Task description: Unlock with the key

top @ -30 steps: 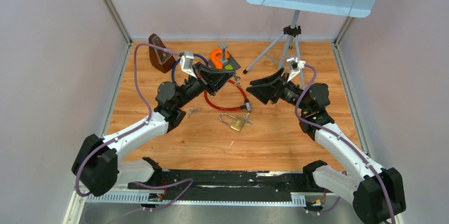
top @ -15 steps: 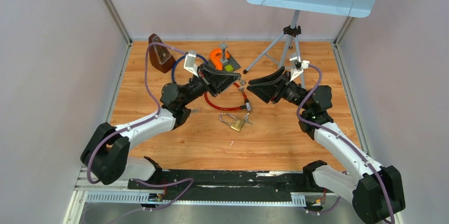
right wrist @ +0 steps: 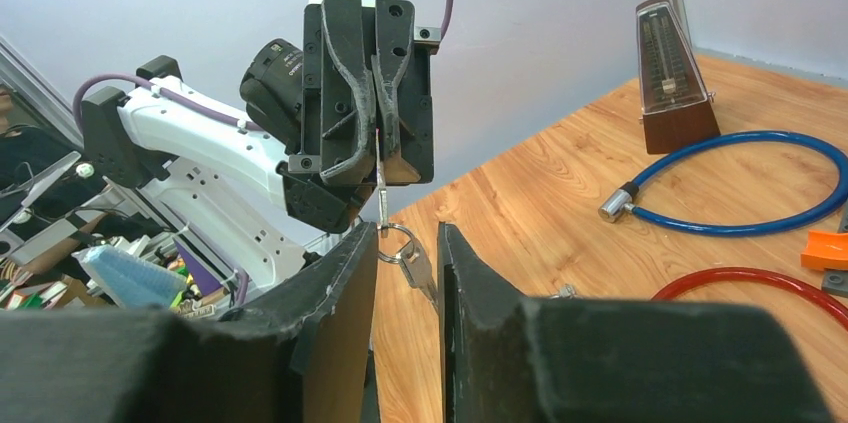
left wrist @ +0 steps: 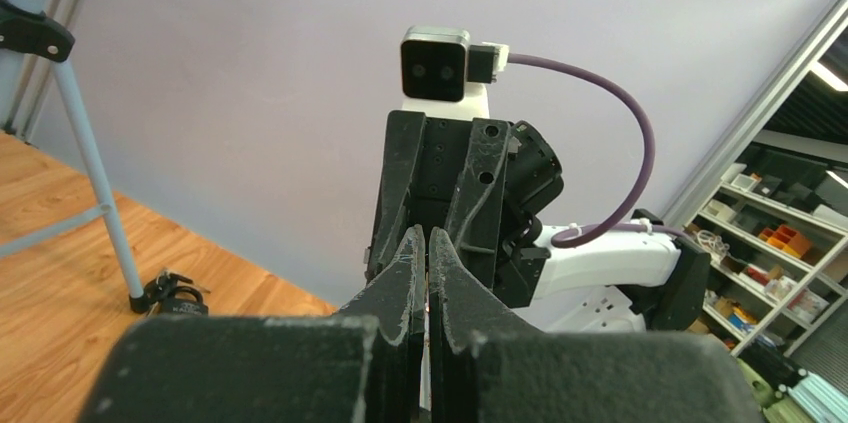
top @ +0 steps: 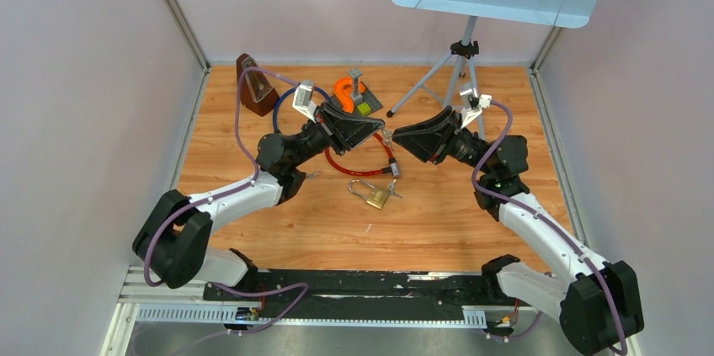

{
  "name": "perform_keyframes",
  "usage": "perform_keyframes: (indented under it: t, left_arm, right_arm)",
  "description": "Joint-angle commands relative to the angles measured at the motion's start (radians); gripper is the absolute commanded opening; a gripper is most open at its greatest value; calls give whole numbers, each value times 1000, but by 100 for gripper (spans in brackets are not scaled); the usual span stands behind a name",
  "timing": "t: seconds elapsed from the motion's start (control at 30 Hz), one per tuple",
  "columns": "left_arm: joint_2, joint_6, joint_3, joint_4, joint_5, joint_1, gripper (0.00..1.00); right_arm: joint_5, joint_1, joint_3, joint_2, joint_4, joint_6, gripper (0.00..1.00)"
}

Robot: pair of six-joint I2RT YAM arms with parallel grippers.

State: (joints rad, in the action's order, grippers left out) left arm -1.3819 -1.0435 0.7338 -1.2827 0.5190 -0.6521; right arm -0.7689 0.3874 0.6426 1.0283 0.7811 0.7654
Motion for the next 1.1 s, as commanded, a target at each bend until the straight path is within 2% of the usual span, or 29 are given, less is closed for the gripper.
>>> perform_keyframes:
  t: [0.0, 0.5, 0.77, 1.07]
  left_arm:
    - [10, -21, 16, -60, 23, 3, 0]
    - [-22, -36, 29, -59, 23, 1, 0]
    - [-30, -55, 36, -74, 17, 1, 0]
    - [-42, -82, 37, -100, 9, 1, 0]
  right_arm:
    - [-8, 1, 40, 10, 71, 15, 27]
    - [-44, 14, 59, 39, 122, 21, 22]
    - [-45, 18, 59, 49, 119, 22, 14]
    - [-59, 21, 61, 50, 118, 28, 13]
